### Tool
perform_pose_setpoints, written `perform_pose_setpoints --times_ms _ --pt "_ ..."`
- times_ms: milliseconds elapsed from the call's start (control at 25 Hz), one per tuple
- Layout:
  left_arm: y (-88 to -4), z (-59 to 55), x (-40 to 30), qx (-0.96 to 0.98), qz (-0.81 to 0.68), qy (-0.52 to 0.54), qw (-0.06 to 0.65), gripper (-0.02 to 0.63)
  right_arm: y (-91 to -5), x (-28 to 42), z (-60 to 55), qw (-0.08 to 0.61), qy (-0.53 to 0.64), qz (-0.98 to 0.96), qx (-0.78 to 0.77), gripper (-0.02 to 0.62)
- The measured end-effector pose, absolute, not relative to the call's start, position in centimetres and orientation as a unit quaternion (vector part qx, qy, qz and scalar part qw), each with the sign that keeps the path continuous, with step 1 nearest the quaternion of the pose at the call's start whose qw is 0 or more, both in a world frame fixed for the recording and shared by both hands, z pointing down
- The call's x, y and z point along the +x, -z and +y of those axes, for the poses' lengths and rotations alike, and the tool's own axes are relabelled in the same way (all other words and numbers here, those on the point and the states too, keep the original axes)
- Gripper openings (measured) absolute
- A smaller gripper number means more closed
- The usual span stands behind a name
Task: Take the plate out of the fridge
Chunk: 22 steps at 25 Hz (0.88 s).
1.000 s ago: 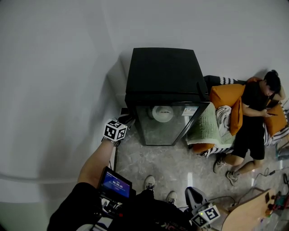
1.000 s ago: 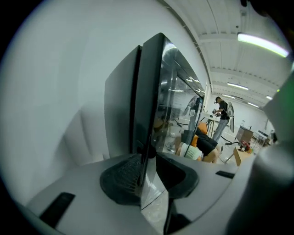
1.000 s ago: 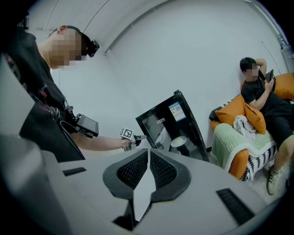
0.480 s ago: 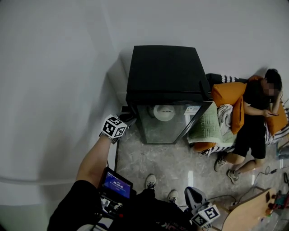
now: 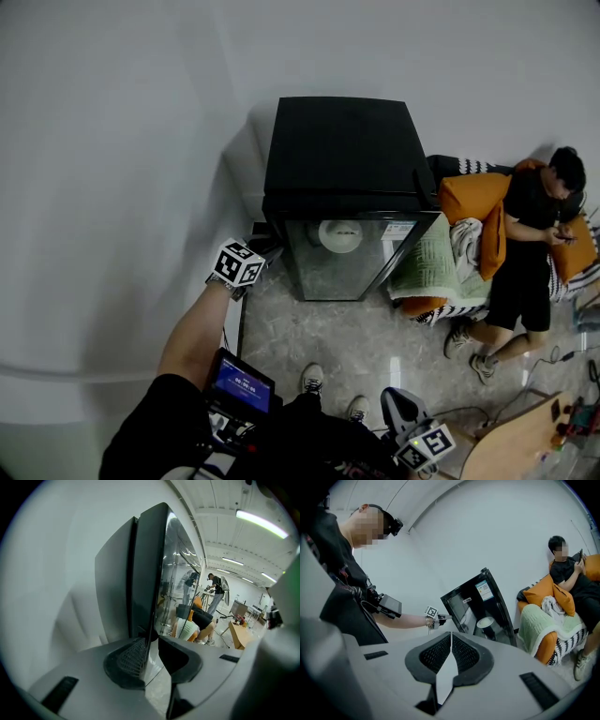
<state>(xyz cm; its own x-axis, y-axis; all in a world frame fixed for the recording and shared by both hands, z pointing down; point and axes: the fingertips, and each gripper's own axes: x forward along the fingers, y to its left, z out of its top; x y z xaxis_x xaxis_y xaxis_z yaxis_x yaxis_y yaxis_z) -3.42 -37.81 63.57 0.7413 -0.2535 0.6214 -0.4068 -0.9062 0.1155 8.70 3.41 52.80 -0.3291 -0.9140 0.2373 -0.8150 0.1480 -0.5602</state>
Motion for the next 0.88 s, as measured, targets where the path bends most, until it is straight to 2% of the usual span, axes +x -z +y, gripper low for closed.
perform_pose_setpoints --times_ms 400,560,760,880 --pt "-63.5 -37.6 -3.5 0.922 -0.191 -0.304 0.142 0.091 -52.9 9.2 3.1 0.080 0.311 0.757 -0.570 0.008" --pt "-63.6 -34.9 -3.9 0.930 -0.134 -0.322 0.119 0.071 -53.6 9.6 3.1 0.062 0.320 0.759 -0.564 0.008" --pt "-63.6 -32.0 -4.4 0.936 -0.159 -0.295 0.112 0.067 -53.1 8.6 1.9 0.075 0.312 0.777 -0.542 0.008" --pt "-63.7 -30.7 -4.4 0.936 -0.163 -0.296 0.100 0.067 -53.7 8.5 2.0 0.050 0.308 0.785 -0.536 0.008"
